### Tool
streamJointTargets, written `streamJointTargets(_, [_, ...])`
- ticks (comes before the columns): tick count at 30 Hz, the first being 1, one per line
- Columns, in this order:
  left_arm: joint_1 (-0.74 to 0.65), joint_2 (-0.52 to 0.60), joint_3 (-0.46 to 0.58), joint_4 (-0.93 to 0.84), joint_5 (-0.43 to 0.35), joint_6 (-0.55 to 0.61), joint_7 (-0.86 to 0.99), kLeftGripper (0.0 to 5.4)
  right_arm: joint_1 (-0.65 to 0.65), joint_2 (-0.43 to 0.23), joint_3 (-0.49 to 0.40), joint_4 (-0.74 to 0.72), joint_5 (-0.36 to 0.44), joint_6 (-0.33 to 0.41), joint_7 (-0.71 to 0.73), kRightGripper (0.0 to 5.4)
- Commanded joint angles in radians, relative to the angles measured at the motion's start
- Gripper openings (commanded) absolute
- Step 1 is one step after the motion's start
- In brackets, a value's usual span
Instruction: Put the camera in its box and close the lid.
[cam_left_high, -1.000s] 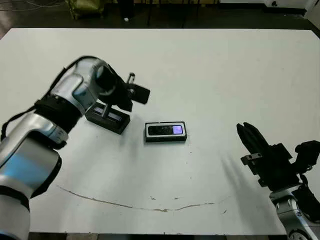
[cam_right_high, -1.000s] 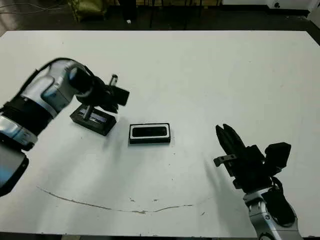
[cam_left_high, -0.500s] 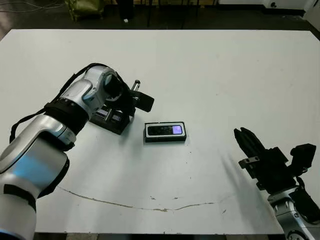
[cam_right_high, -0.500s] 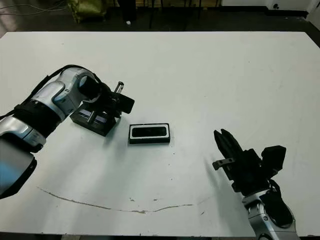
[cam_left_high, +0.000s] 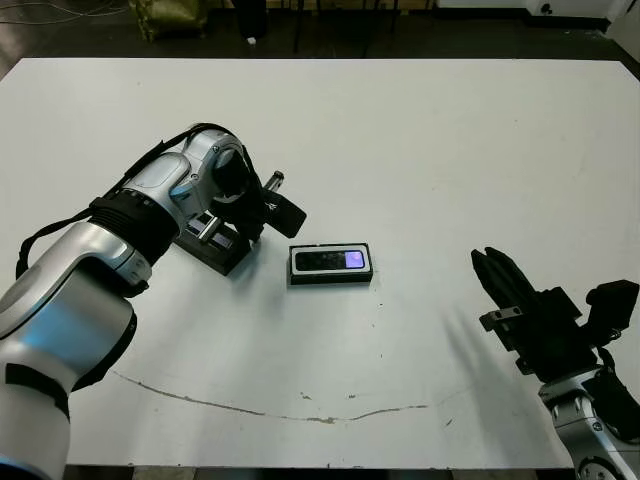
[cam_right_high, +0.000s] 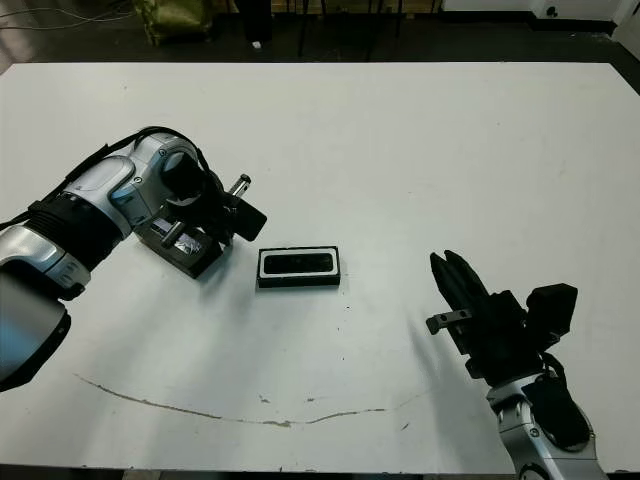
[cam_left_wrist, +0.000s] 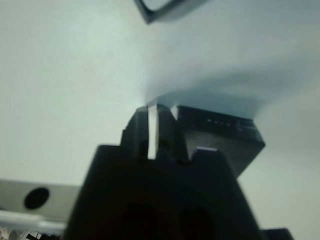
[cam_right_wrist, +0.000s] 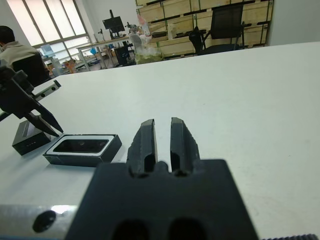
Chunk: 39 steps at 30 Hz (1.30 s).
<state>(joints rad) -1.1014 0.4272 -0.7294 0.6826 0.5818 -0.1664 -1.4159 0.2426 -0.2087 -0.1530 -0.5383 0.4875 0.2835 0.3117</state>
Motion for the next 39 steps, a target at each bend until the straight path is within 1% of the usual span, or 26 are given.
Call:
streamJointTargets(1, [0.038,0.02,-0.001,-0.028,-0.007,0.012,-0.049,0.0,0.002,-0.006,-0.003,0.017,-0.003,-0.006,0.006,0.03])
streamJointTargets(3, [0.048,0.029,0.003,-0.064,-0.008,0.035,-0.066,0.0,0.001,-0.006,-0.003,0.024,-0.008,-0.013,0.007,0.03])
streamJointTargets(9, [0.079,0.055,0.018,-0.179,-0.024,0.101,-0.127,0.0,0.008,-0.007,-0.005,0.003,-0.002,0.015,-0.02,0.03])
streamJointTargets(12, [0.097,0.08,0.017,-0.256,-0.035,0.111,-0.169,0.0,0.015,-0.011,-0.007,-0.009,-0.005,0.017,-0.029,0.03])
streamJointTargets(16, [0.13,0.137,-0.005,-0.385,-0.077,0.167,-0.198,0.0,0.022,-0.015,-0.01,-0.014,-0.01,0.016,-0.037,0.03])
streamJointTargets(19, [0.161,0.196,-0.03,-0.49,-0.107,0.18,-0.199,0.0,0.024,-0.014,-0.011,-0.005,0.002,0.009,-0.029,0.03])
streamJointTargets(21, [0.157,0.238,-0.076,-0.542,-0.142,0.207,-0.199,0.0,0.024,-0.011,-0.01,-0.004,0.001,0.001,-0.028,0.03])
streamJointTargets(22, [0.153,0.258,-0.096,-0.559,-0.162,0.229,-0.199,0.0,0.027,-0.011,-0.01,-0.014,-0.002,0.011,-0.039,0.03])
streamJointTargets(23, [0.149,0.275,-0.11,-0.57,-0.177,0.244,-0.199,0.0,0.03,-0.013,-0.009,-0.025,-0.006,0.021,-0.05,0.03])
streamJointTargets(26, [0.148,0.319,-0.13,-0.599,-0.183,0.273,-0.199,0.0,0.035,-0.019,-0.009,-0.037,-0.01,0.034,-0.06,0.03])
streamJointTargets(27, [0.156,0.33,-0.121,-0.605,-0.168,0.259,-0.199,0.0,0.036,-0.017,-0.01,-0.035,-0.005,0.032,-0.058,0.03])
streamJointTargets(29, [0.168,0.347,-0.118,-0.607,-0.141,0.273,-0.198,0.0,0.037,-0.018,-0.008,-0.035,-0.005,0.03,-0.058,0.03])
streamJointTargets(32, [0.187,0.373,-0.112,-0.598,-0.128,0.241,-0.198,0.0,0.041,-0.016,-0.005,-0.055,-0.007,0.05,-0.079,0.03])
streamJointTargets(34, [0.197,0.387,-0.101,-0.584,-0.139,0.205,-0.198,0.0,0.045,-0.015,-0.005,-0.068,-0.003,0.067,-0.092,0.03])
streamJointTargets(36, [0.207,0.403,-0.094,-0.575,-0.147,0.195,-0.198,0.0,0.047,-0.021,-0.004,-0.089,-0.004,0.097,-0.11,0.03])
streamJointTargets(39, [0.221,0.432,-0.096,-0.6,-0.175,0.199,-0.199,0.0,0.04,-0.01,-0.01,-0.047,0.014,0.065,-0.076,0.03])
